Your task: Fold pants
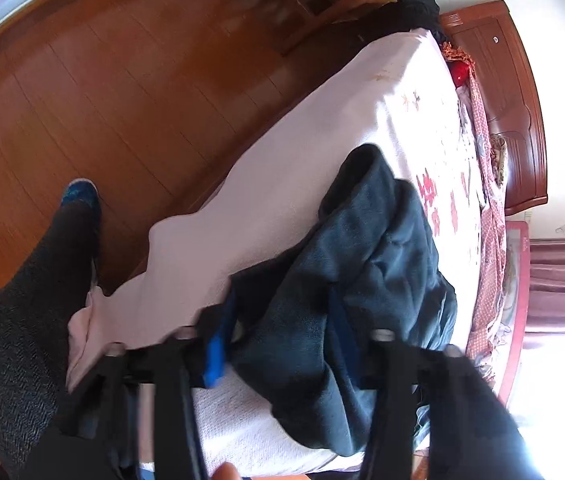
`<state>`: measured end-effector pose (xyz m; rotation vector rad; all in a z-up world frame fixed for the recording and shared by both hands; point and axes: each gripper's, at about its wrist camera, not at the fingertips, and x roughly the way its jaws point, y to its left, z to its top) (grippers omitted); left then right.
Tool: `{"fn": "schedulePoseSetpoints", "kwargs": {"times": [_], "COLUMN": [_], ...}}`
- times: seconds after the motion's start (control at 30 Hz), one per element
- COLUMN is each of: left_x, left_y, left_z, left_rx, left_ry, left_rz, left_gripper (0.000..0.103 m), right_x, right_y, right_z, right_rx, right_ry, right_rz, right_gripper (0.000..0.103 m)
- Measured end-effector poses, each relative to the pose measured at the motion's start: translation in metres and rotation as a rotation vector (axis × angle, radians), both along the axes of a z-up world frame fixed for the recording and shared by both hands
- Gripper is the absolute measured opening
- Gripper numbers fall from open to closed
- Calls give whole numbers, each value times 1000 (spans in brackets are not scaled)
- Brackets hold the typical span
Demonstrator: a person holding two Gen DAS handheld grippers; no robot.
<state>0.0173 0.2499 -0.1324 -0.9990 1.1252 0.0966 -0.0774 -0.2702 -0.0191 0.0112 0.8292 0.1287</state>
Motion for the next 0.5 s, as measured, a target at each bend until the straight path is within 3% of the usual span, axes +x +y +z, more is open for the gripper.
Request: {"fn": "schedulePoseSetpoints", "kwargs": {"times": [0.07,0.2,0.4,0.5], "left_x": [-2,-1,8,13], "left_y": [-2,-29,-104,-163], "left_z": [15,58,137,172], "left_rx": [25,159,282,334], "left_ry": [-41,-122,-312,-410], "left_rz": [7,-39,-194,-319], "left_gripper": [20,17,17,16], "right_x": [0,0,-1,-4], "right_y": [-1,-8,-29,-50], "right_z": [4,11,17,19], "right_rx": [-1,9,16,40], "right_ry": [-11,-27,-43,-47], "right_rz": [-1,-19,-80,-131], "right_gripper": [76,76,76,76]}}
